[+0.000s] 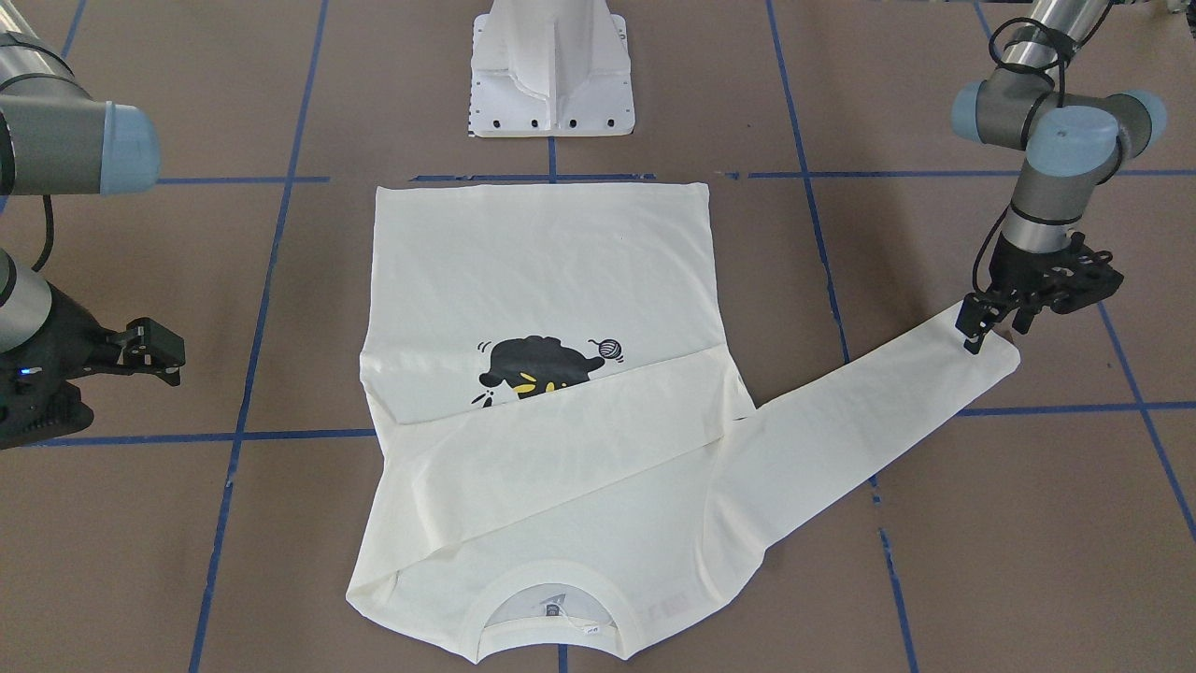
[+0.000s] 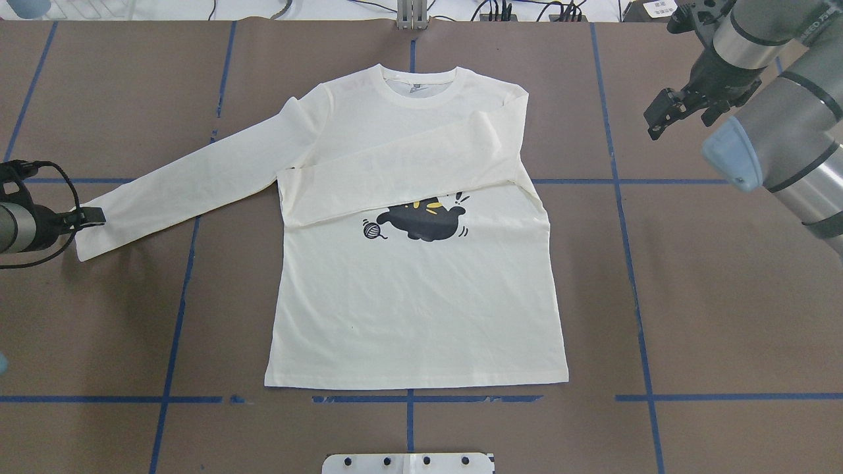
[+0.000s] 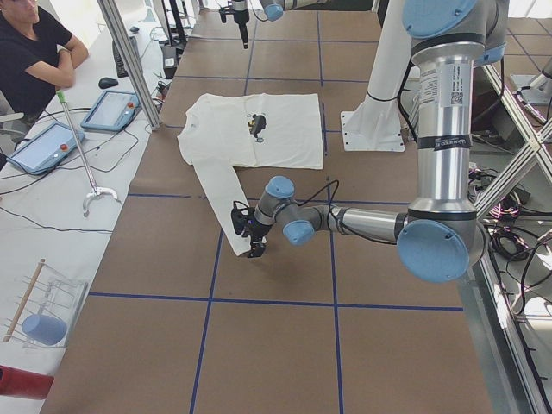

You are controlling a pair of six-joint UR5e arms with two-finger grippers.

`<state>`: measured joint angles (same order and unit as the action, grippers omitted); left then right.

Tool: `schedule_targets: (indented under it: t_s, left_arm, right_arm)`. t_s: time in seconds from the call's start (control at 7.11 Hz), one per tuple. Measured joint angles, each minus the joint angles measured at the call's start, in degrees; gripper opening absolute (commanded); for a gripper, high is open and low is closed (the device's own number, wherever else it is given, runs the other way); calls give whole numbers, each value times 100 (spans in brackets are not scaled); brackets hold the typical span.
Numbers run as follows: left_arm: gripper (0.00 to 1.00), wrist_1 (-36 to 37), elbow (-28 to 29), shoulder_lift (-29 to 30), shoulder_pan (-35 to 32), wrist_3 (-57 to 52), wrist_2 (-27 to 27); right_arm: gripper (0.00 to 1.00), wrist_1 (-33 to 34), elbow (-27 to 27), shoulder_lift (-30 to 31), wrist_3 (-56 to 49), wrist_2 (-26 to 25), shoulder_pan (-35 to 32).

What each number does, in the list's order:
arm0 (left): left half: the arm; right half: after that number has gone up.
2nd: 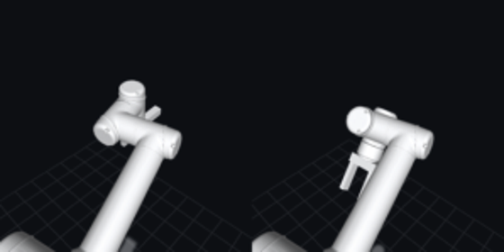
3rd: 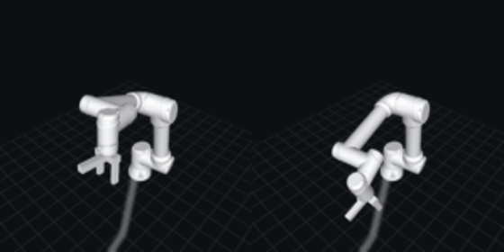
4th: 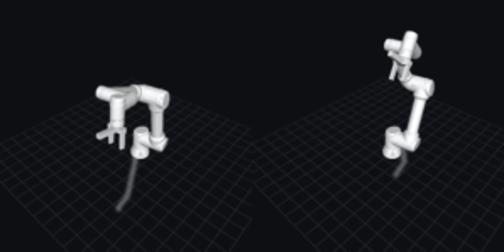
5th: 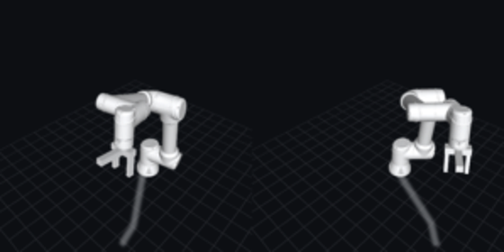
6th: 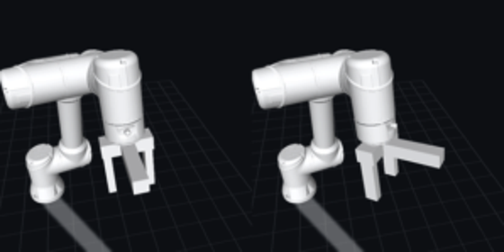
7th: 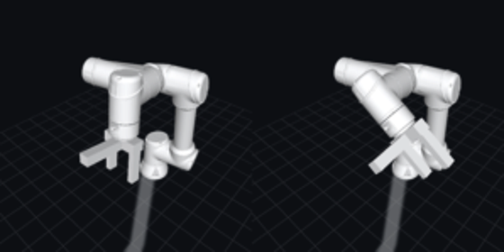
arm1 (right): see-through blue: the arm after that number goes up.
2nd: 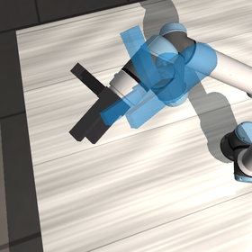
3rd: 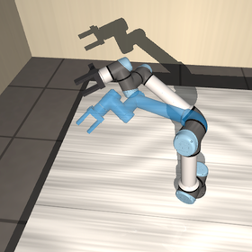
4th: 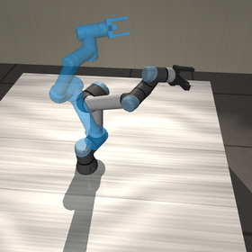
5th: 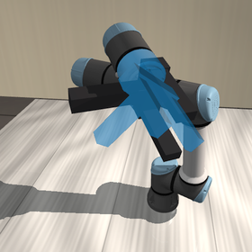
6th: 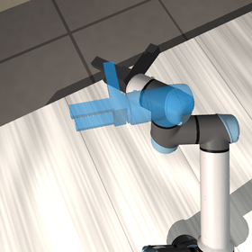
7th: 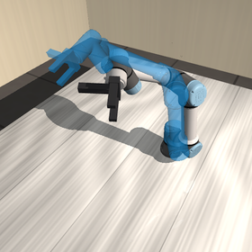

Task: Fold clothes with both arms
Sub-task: 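Grasp the sleeve cuff nearest the left gripper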

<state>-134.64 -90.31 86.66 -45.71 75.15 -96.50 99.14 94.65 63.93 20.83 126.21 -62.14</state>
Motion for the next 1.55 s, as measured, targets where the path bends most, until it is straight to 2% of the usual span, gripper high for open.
schedule_targets:
  t_s: [0.14, 0.56, 0.7, 0.84, 1.13, 1.27, 1.41, 1.55]
  left_arm:
    - [68, 0, 3, 0, 1, 2, 0]
    - [59, -3, 4, 2, 0, 20, -7]
    - [50, -1, 4, 2, 1, 28, -8]
    - [35, -1, 3, 1, 1, 41, -8]
    - [21, 5, -38, 5, 1, 64, -25]
    - [7, 20, -114, 22, 2, 68, -45]
    - [0, 55, -202, 40, 2, 70, -60]
    - [0, 80, -268, 54, 1, 70, -69]
  right_arm:
    - [100, 0, 0, -4, 0, 0, 0]
    - [100, 0, -7, -12, 0, 0, 7]
    - [100, 0, -7, -12, 0, 0, 8]
    - [100, 0, -8, -12, 0, 0, 8]
    - [100, 0, -8, -18, 0, 0, 9]
    - [100, 0, -8, -18, 0, 0, 8]
    - [100, 0, -10, -15, 0, 0, 8]
    - [100, 0, -16, -14, 0, 0, 7]
